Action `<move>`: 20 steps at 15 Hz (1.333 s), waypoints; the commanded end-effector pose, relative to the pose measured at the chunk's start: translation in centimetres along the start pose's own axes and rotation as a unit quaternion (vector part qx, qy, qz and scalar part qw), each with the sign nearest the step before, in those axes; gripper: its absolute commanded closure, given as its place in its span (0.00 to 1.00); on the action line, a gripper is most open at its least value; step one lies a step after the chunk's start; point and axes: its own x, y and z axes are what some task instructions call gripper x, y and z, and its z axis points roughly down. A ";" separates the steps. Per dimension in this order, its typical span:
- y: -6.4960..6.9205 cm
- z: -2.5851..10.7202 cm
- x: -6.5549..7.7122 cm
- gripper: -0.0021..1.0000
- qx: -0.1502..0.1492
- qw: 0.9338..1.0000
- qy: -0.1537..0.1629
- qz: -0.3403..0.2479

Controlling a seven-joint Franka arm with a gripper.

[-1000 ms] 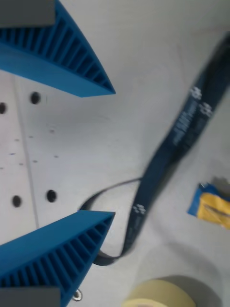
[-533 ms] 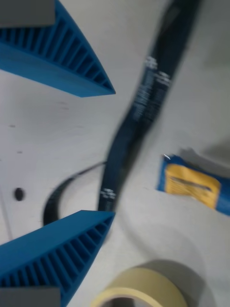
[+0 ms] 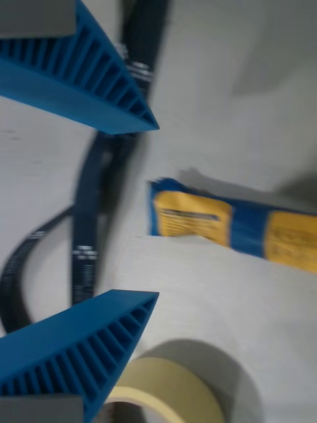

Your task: Move above the blue bag

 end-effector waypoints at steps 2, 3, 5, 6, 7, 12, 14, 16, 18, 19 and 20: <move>0.6 1.6 2.3 0.00 0.009 0.995 -0.014 0.095; 0.7 2.0 2.7 0.00 0.009 0.995 -0.013 0.098; 0.9 2.6 3.3 0.00 0.009 0.995 -0.014 0.099; 1.0 2.9 3.5 0.00 0.009 0.995 -0.014 0.100; 1.1 3.1 3.8 0.00 0.009 0.995 -0.015 0.100; 1.4 4.0 4.6 0.00 0.012 0.995 -0.012 0.094; 1.4 4.2 4.8 0.00 0.013 0.996 -0.012 0.090; 1.4 4.3 4.9 0.00 0.013 0.996 -0.011 0.085; 1.4 4.3 4.9 0.00 0.012 0.997 -0.011 0.082; 1.4 4.3 5.0 0.00 0.012 0.997 -0.012 0.081; 1.4 4.3 5.0 0.00 0.012 0.997 -0.012 0.081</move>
